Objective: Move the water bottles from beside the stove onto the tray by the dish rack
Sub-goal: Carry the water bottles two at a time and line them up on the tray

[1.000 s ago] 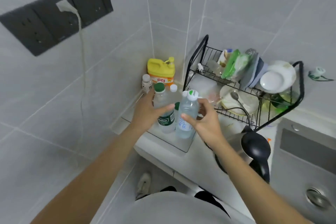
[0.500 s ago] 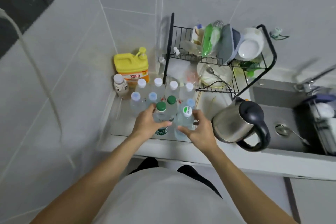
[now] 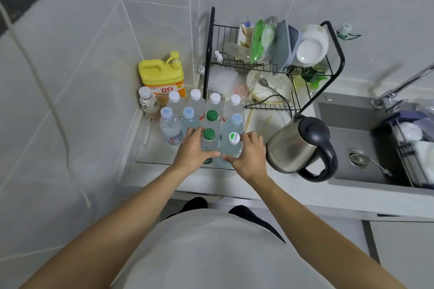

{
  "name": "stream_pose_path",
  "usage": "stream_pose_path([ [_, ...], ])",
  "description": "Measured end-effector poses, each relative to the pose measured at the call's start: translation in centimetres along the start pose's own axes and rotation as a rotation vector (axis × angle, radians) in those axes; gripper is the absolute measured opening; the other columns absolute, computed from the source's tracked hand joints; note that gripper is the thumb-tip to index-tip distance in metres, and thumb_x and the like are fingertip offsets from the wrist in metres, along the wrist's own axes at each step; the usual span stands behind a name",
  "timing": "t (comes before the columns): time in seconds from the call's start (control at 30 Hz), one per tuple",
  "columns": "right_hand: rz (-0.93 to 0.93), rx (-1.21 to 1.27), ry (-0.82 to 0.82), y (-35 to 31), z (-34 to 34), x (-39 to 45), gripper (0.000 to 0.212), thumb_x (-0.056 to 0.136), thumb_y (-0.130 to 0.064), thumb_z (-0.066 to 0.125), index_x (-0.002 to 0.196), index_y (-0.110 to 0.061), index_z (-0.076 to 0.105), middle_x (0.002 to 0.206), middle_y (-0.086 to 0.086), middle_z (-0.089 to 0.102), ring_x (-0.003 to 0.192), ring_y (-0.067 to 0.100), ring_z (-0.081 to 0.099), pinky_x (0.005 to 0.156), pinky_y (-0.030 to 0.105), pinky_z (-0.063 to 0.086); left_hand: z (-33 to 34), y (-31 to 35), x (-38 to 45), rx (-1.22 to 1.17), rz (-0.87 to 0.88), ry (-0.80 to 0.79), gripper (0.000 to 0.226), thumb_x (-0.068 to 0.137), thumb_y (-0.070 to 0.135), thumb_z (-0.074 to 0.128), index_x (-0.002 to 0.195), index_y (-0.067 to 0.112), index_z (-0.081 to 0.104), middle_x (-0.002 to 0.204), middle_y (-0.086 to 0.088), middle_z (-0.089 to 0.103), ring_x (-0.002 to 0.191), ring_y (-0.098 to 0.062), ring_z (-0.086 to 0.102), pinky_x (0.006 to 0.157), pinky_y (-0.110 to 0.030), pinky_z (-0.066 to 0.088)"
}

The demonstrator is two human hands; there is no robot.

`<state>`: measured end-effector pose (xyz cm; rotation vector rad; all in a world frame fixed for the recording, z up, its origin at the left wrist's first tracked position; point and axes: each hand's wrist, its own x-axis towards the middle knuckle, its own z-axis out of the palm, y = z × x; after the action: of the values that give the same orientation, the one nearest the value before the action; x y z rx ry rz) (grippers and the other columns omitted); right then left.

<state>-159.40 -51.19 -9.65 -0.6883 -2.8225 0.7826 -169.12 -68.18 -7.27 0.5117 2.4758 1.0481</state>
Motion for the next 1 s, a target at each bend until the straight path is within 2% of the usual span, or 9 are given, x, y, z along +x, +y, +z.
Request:
stream_pose_path([
  [0.1, -0.037, 0.044, -0.003, -0.2, -0.7, -0.1, 0.074, 0.069, -0.05, 0.092, 0.124, -0.016, 0.056, 0.119, 0.002, 0.053, 0.109, 0.025, 0.047, 0.091, 0.038, 0.046, -0.4, 0.4, -0.2, 0.093, 0.011, 0.011, 0.068, 0.071, 0.046, 0.093, 0.119, 0.016, 0.056, 0.12, -0.003, 0.052, 0.113, -0.027, 0.06, 0.095, -0.045, 0.052],
  [0.17, -0.087, 0.11, 0.017, -0.4, -1.6, -0.1, 0.062, 0.076, -0.046, 0.088, 0.122, -0.017, 0.057, 0.116, 0.001, 0.053, 0.107, 0.024, 0.051, 0.09, 0.039, 0.049, -1.0, 1.0, -0.5, 0.15, 0.045, 0.042, 0.062, 0.074, 0.051, 0.09, 0.115, 0.018, 0.056, 0.117, -0.002, 0.053, 0.109, -0.025, 0.059, 0.09, -0.044, 0.053],
  [0.23, -0.147, 0.135, 0.02, -0.7, -2.7, 0.2, 0.049, 0.082, -0.045, 0.082, 0.119, -0.021, 0.059, 0.108, -0.004, 0.054, 0.1, 0.02, 0.056, 0.081, 0.037, 0.051, -1.7, 1.5, -0.7, 0.215, 0.088, 0.082, 0.056, 0.079, 0.055, 0.084, 0.113, 0.02, 0.058, 0.11, 0.0, 0.059, 0.104, -0.024, 0.06, 0.084, -0.042, 0.053],
  [0.33, -0.194, 0.057, -0.079, -1.5, -4.6, 1.0, 0.043, 0.088, -0.049, 0.077, 0.119, -0.023, 0.06, 0.094, -0.009, 0.056, 0.083, 0.015, 0.057, 0.069, 0.032, 0.046, -2.4, 2.6, -0.8, 0.351, 0.113, 0.098, 0.051, 0.084, 0.061, 0.076, 0.113, 0.024, 0.058, 0.086, 0.006, 0.063, 0.089, -0.026, 0.066, 0.069, -0.037, 0.05],
  [0.47, -0.175, -0.097, -0.212, -1.6, -5.5, 2.2, 0.046, 0.089, -0.059, 0.071, 0.116, -0.023, 0.059, 0.094, -0.001, 0.069, 0.088, 0.028, 0.065, 0.074, 0.038, 0.054, -2.3, 3.5, -0.8, 0.496, 0.135, 0.085, 0.047, 0.089, 0.065, 0.069, 0.104, 0.021, 0.058, 0.085, -0.001, 0.068, 0.086, -0.029, 0.067, 0.067, -0.037, 0.052],
  [0.6, -0.226, -0.157, -0.237, -1.5, -5.4, 2.8, 0.044, 0.092, -0.056, 0.068, 0.114, -0.02, 0.056, 0.094, 0.006, 0.072, 0.09, 0.033, 0.065, 0.068, 0.037, 0.048, -2.1, 3.9, -0.4, 0.532, 0.173, 0.053, 0.036, 0.094, 0.051, 0.069, 0.098, 0.018, 0.053, 0.084, -0.004, 0.066, 0.083, -0.031, 0.066, 0.06, -0.036, 0.042],
  [0.83, -0.23, -0.127, -0.262, -1.2, -5.8, 3.7, 0.038, 0.089, -0.051, 0.074, 0.109, -0.022, 0.06, 0.093, 0.005, 0.072, 0.09, 0.03, 0.065, 0.07, 0.036, 0.049, -4.3, 3.8, 0.5, 0.5, 0.261, -0.127, 0.019, 0.094, 0.033, 0.075, 0.101, 0.023, 0.06, 0.09, 0.0, 0.063, 0.085, -0.029, 0.064, 0.072, -0.039, 0.052],
  [1.0, -0.263, -0.106, -0.242, -0.8, -6.0, 4.1, 0.036, 0.09, -0.046, 0.075, 0.11, -0.02, 0.061, 0.089, 0.002, 0.069, 0.09, 0.028, 0.063, 0.069, 0.034, 0.045, -4.7, 3.6, 1.1, 0.522, 0.339, -0.211, 0.022, 0.094, 0.013, 0.073, 0.108, 0.028, 0.065, 0.099, 0.011, 0.053, 0.088, -0.015, 0.052, 0.073, -0.032, 0.037],
])
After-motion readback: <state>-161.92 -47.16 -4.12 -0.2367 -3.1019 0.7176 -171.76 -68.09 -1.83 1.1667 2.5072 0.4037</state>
